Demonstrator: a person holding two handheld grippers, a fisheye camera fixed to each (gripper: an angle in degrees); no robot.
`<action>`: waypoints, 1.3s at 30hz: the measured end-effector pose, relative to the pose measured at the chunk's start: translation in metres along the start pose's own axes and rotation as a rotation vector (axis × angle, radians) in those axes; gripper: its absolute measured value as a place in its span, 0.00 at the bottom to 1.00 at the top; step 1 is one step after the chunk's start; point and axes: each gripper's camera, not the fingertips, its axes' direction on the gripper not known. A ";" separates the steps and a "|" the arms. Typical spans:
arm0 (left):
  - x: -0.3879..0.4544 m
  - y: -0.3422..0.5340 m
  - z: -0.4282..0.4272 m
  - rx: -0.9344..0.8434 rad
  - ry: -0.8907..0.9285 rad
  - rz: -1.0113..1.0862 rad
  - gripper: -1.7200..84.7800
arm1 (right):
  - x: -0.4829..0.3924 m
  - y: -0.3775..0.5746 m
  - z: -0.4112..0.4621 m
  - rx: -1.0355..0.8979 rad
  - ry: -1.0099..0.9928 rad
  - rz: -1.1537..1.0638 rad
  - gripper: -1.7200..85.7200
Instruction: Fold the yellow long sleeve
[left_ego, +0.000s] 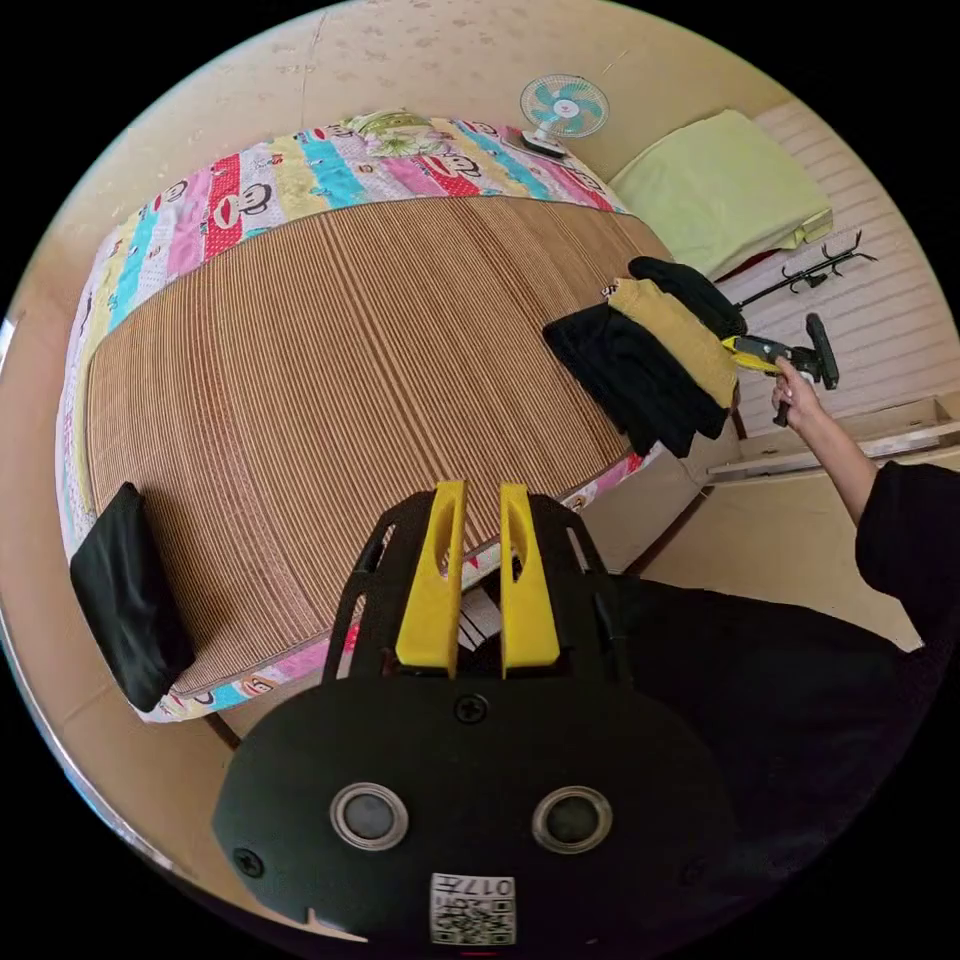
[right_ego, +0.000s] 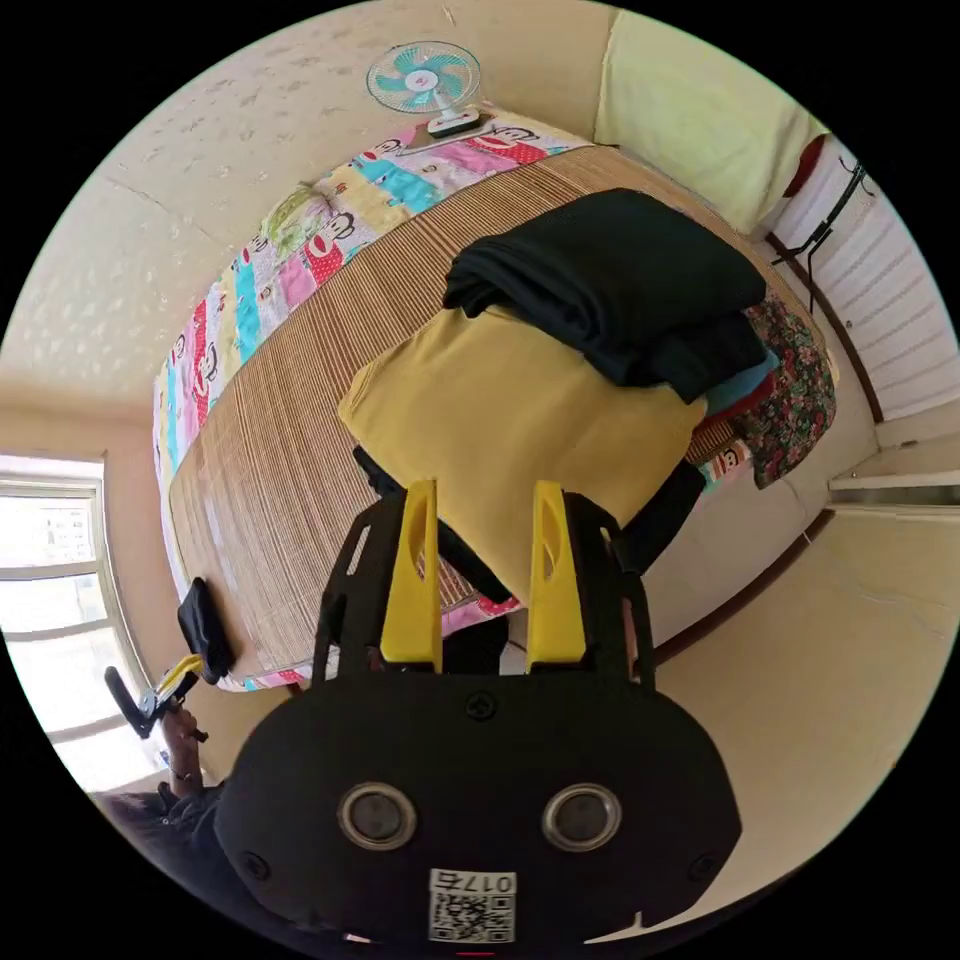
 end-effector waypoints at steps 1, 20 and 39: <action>0.003 -0.002 0.004 -0.008 0.004 -0.004 0.09 | 0.009 -0.004 0.024 -0.058 0.007 0.016 0.16; -0.042 -0.036 -0.051 0.229 0.343 0.080 0.14 | 0.006 0.142 -0.167 0.579 -1.127 -0.538 0.03; -0.166 0.054 -0.112 0.756 1.034 0.238 0.08 | -0.212 0.201 -0.200 0.482 -1.196 -1.086 0.05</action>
